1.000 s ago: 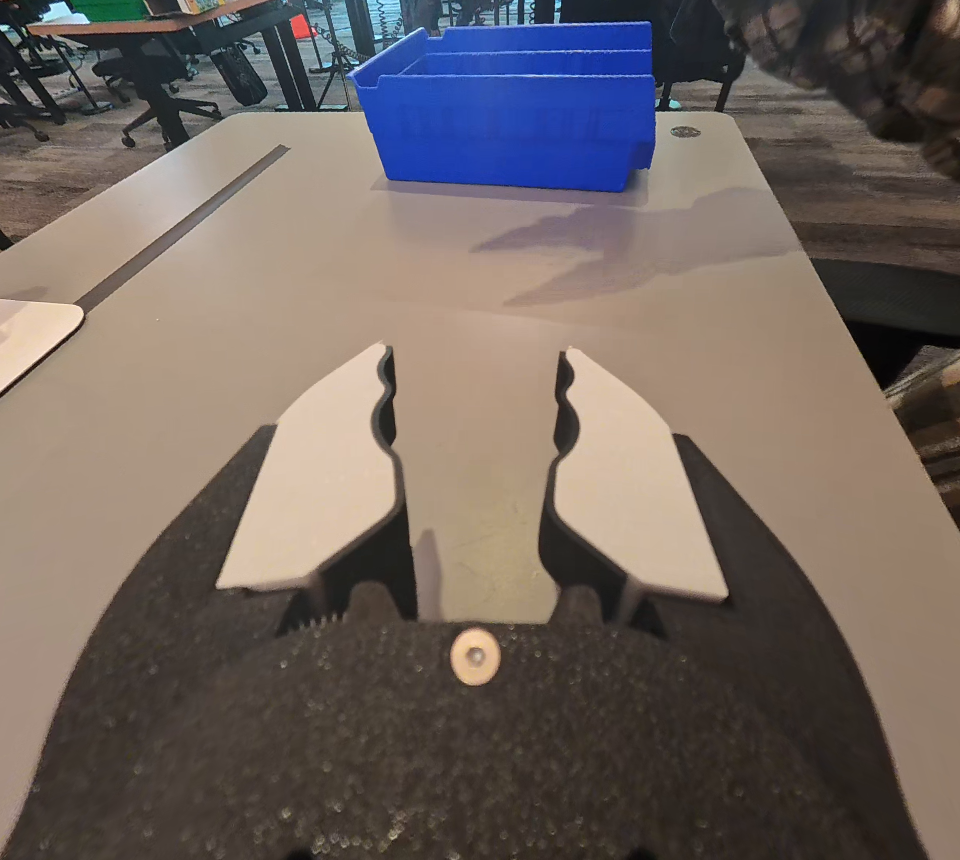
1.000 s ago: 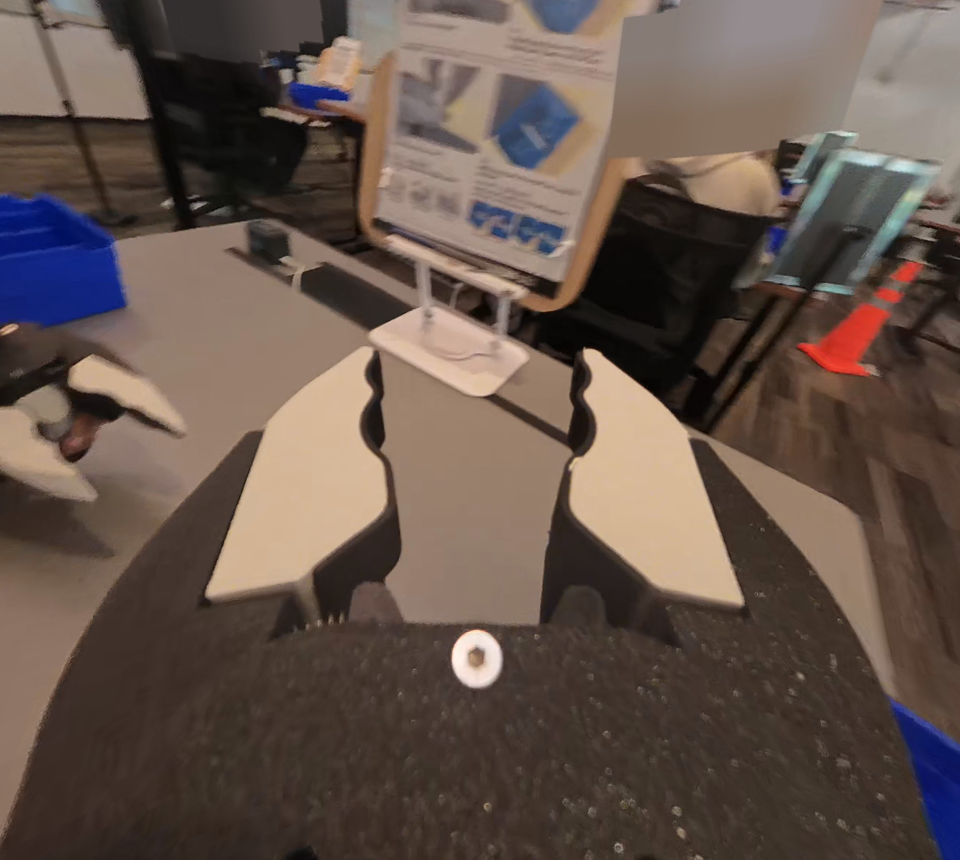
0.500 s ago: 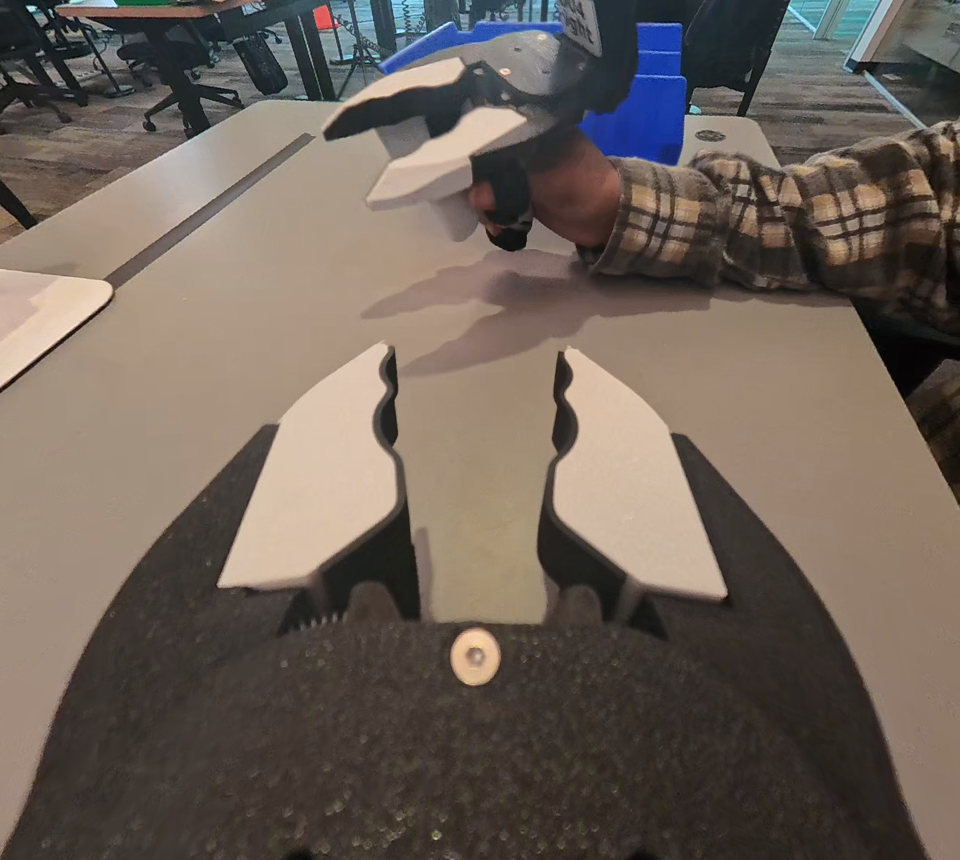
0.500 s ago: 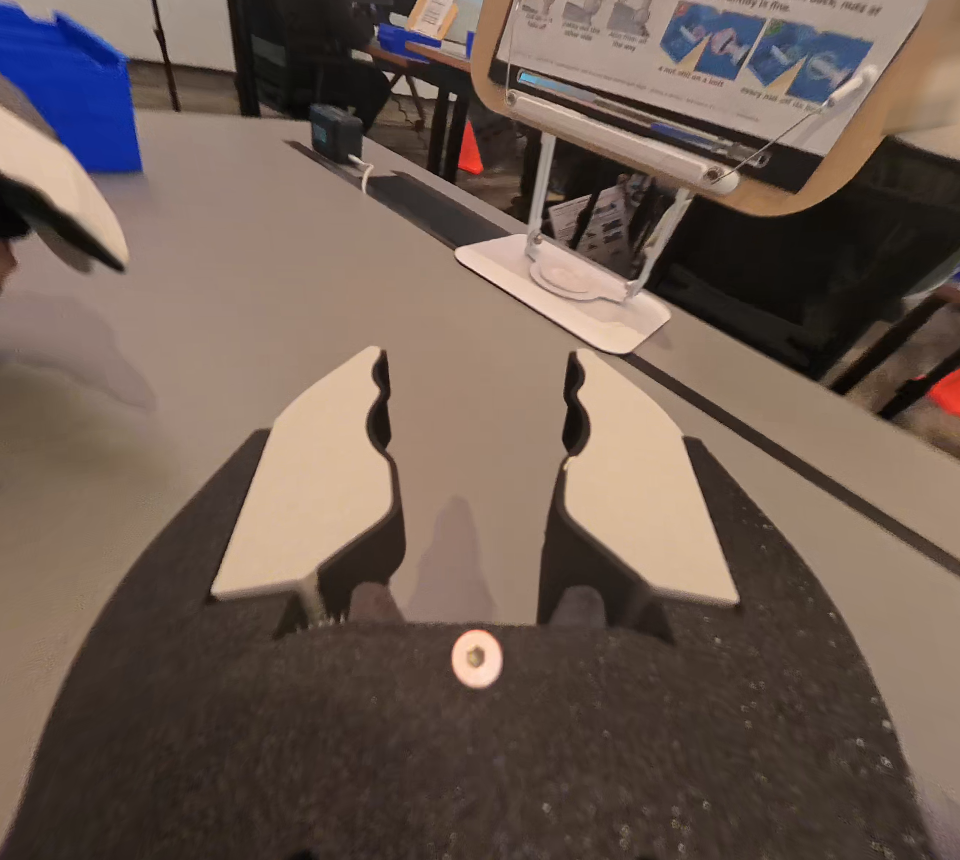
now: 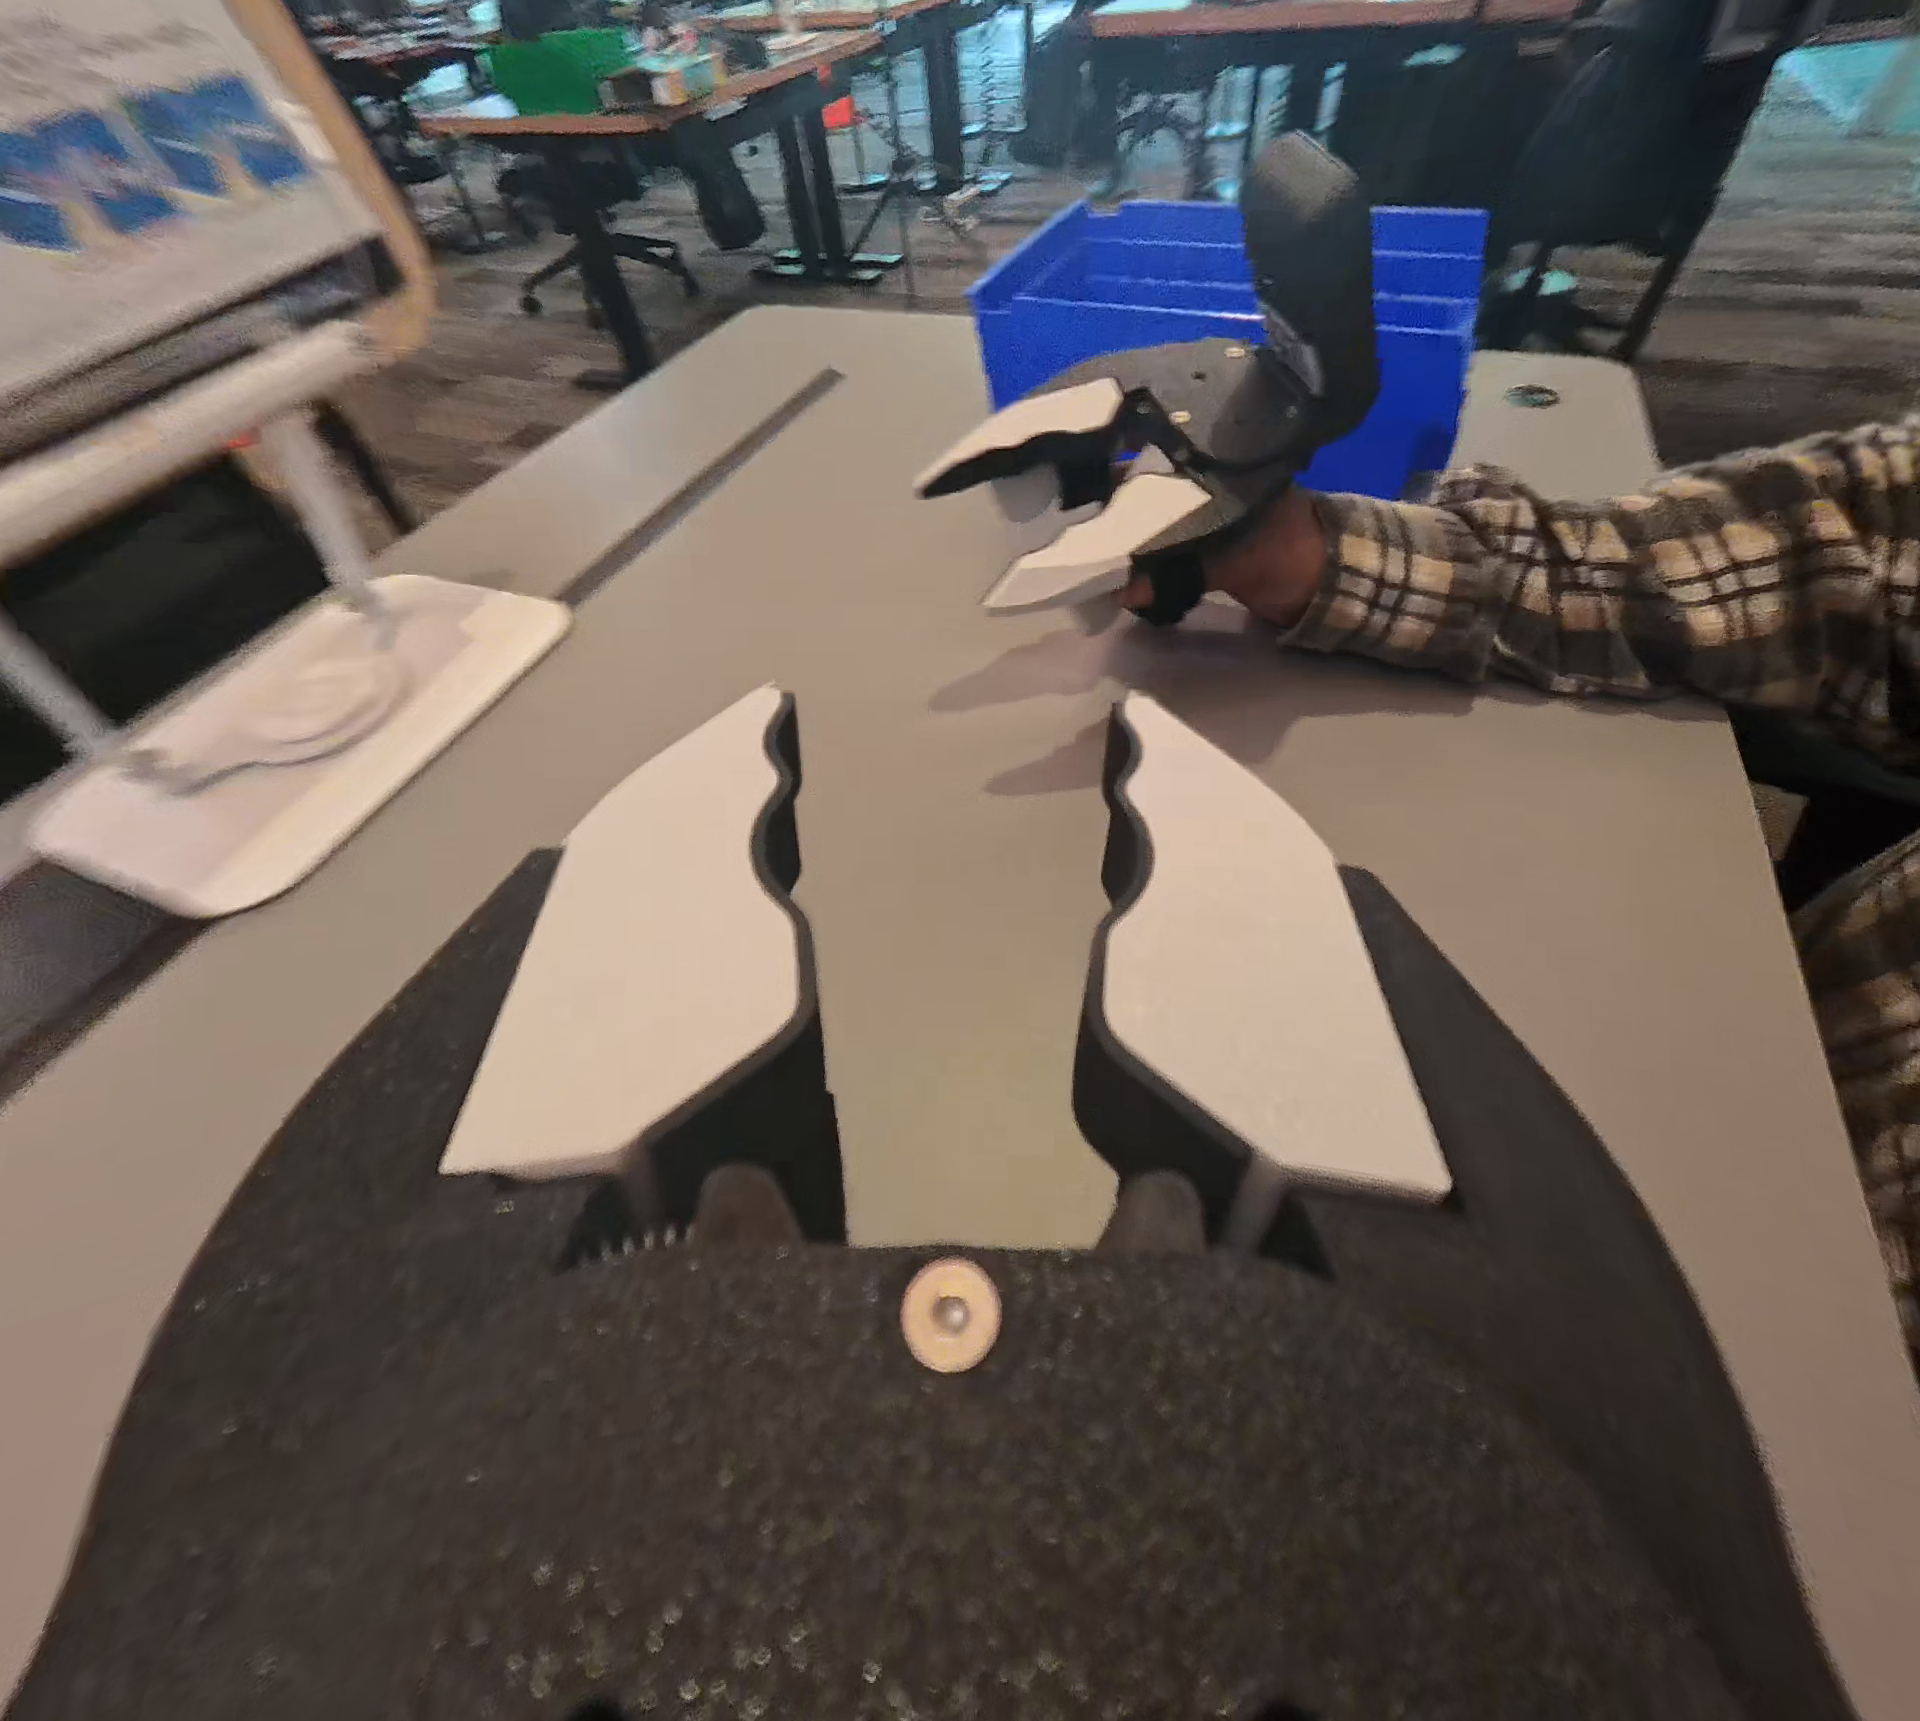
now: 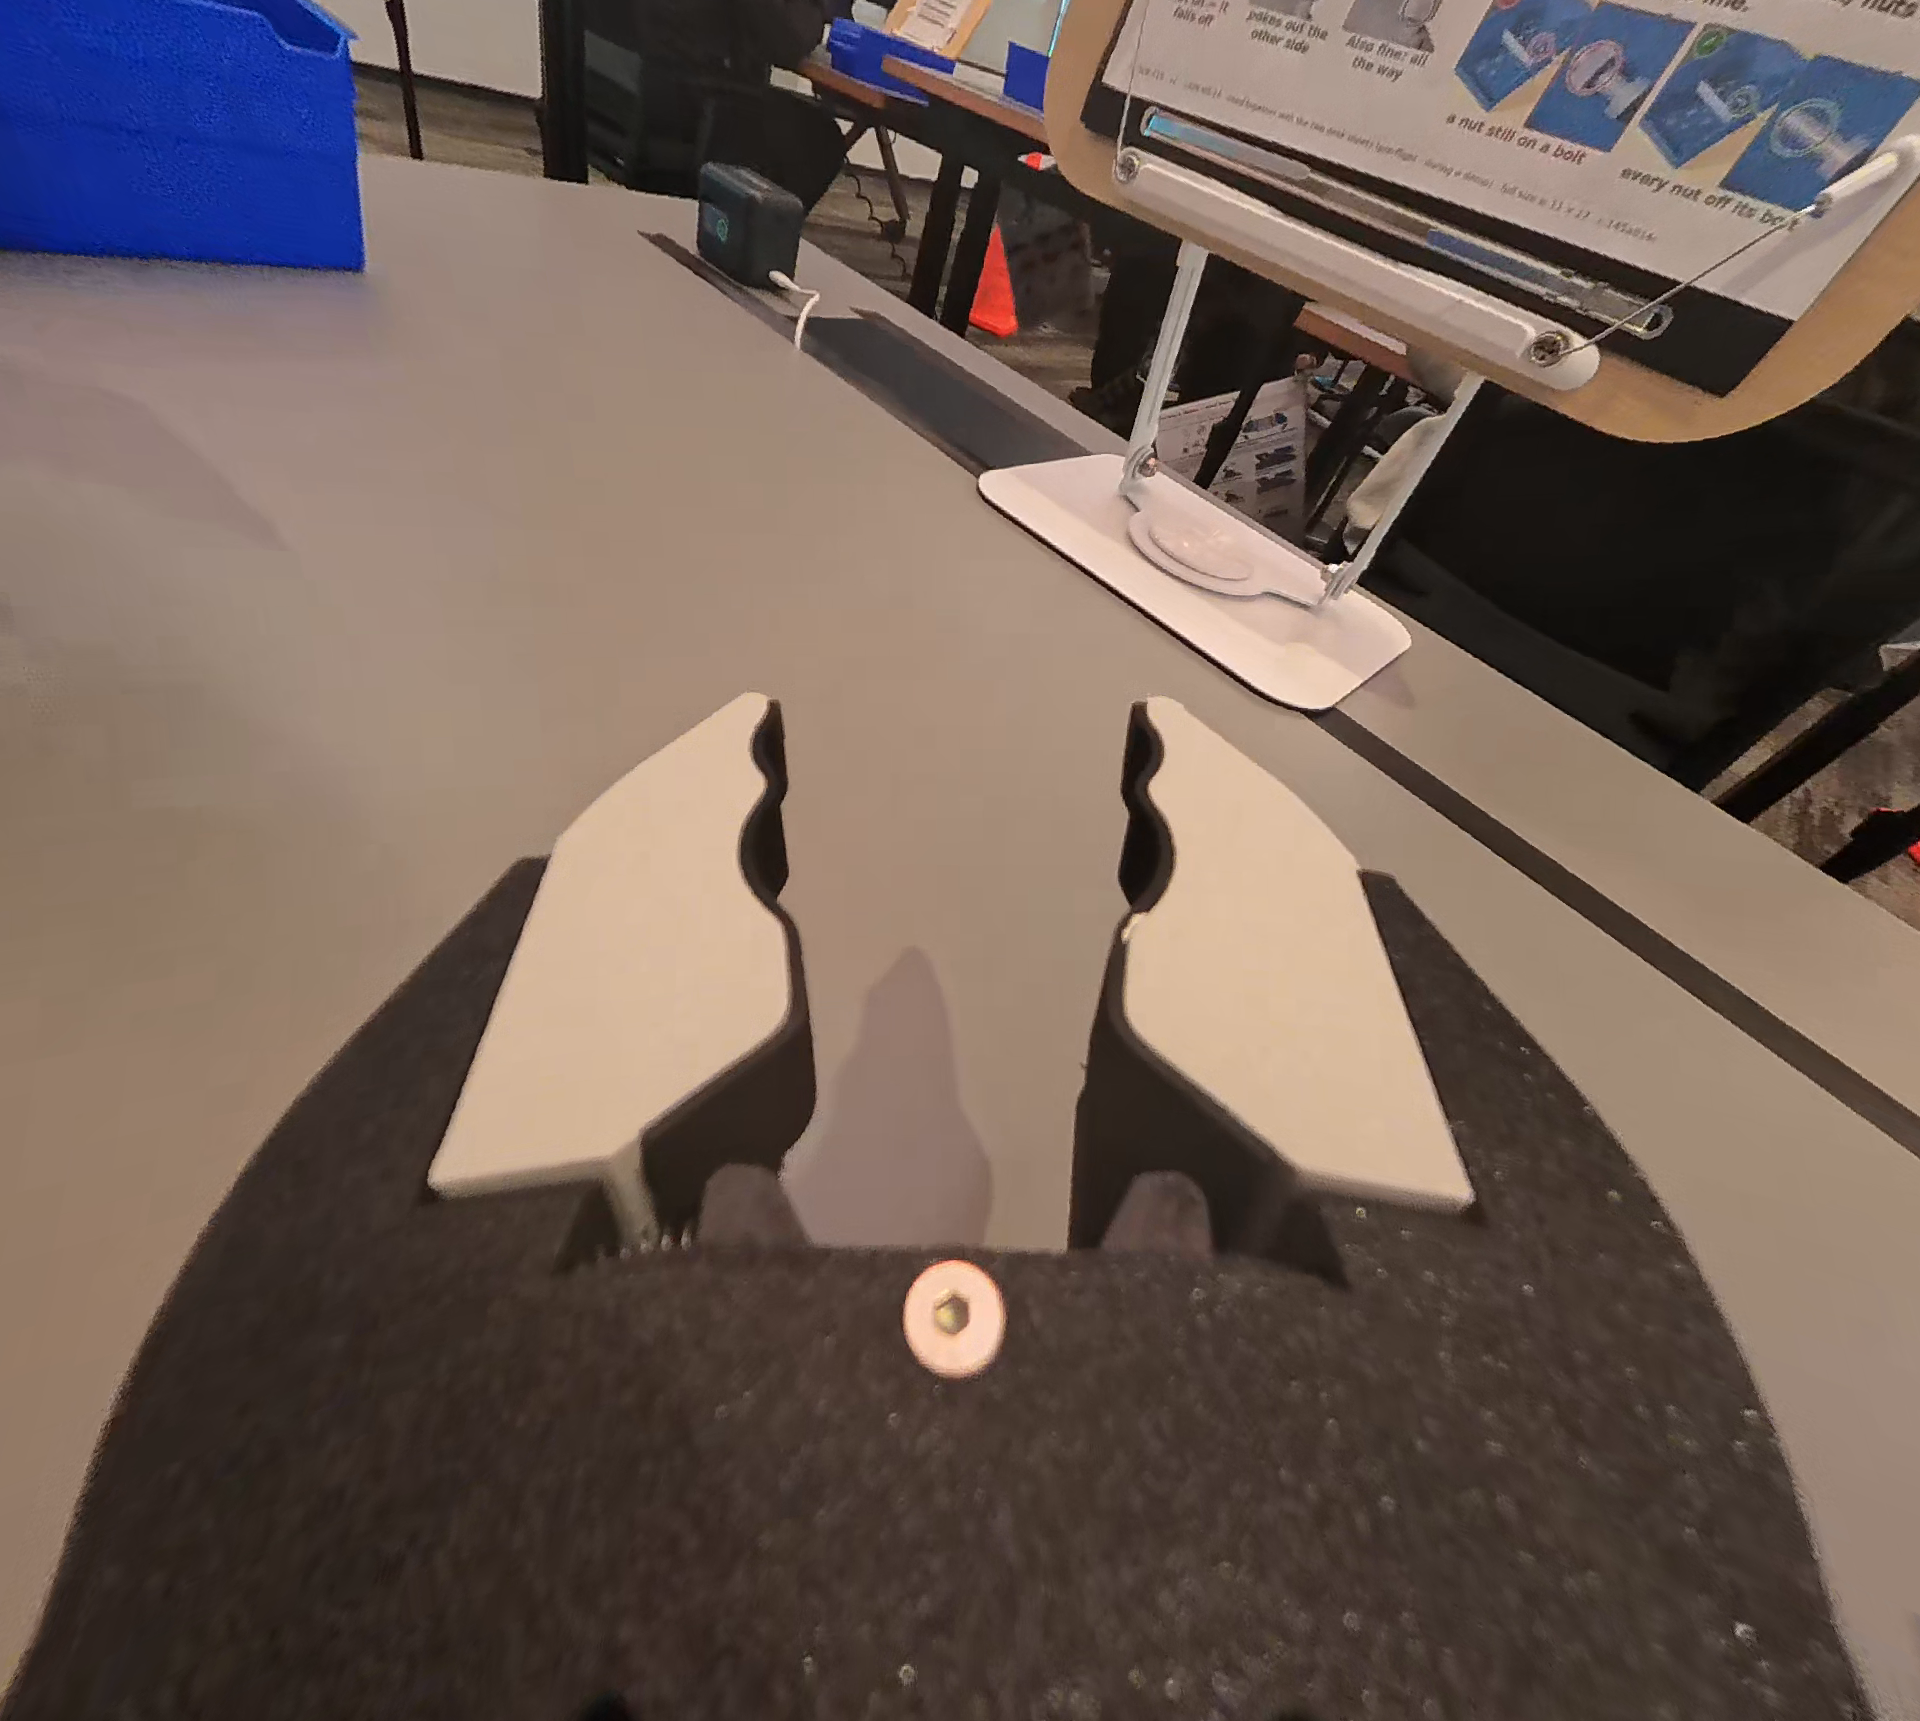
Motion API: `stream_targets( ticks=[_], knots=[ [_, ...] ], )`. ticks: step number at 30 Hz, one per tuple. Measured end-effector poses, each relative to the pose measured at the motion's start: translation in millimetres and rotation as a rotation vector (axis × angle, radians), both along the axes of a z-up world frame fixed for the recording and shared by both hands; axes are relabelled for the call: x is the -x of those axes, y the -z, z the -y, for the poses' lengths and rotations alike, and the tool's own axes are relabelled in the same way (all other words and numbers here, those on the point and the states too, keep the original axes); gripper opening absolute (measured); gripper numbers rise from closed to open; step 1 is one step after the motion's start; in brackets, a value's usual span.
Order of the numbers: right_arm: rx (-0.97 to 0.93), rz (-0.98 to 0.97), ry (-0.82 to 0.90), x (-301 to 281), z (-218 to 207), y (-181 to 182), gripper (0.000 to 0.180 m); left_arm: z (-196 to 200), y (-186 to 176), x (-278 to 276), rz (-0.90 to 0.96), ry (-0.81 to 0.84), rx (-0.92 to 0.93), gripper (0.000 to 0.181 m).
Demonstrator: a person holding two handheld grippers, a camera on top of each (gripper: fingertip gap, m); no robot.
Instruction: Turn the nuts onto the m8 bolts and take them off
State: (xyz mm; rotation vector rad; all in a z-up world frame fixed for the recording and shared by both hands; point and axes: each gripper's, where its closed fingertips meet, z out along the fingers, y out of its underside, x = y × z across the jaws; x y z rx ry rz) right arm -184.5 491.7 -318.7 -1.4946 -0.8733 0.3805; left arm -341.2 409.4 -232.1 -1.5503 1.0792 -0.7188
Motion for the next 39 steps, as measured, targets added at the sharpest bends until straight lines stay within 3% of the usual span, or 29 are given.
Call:
stream_targets(
  ticks=[1,4,8,13,24,39],
  knots=[
    [0.007,-0.004,-0.004,0.6,0.0,0.8,0.062,-2.1,-13.1,22.5,-0.037,-0.045,-0.011,0.056],
    [0.029,0.0,-0.018,4.0,0.3,5.9,0.062,-11.8,-38.5,107.9,-0.209,-0.215,-0.025,0.055],
    [0.027,0.011,-0.033,8.5,2.4,6.9,0.063,-27.3,-26.1,242.4,-0.544,-0.426,0.088,0.054],
    [0.014,0.024,-0.043,12.2,4.7,7.5,0.064,-25.8,24.6,334.0,-0.793,-0.374,0.287,0.041],
    [-0.009,0.014,-0.045,12.1,6.9,5.1,0.064,-34.4,116.4,410.6,-1.123,-0.266,0.558,0.031],
    [-0.016,0.038,-0.039,14.2,5.2,7.7,0.064,-49.3,156.4,420.0,-1.157,-0.228,0.628,0.028]
  ],
)
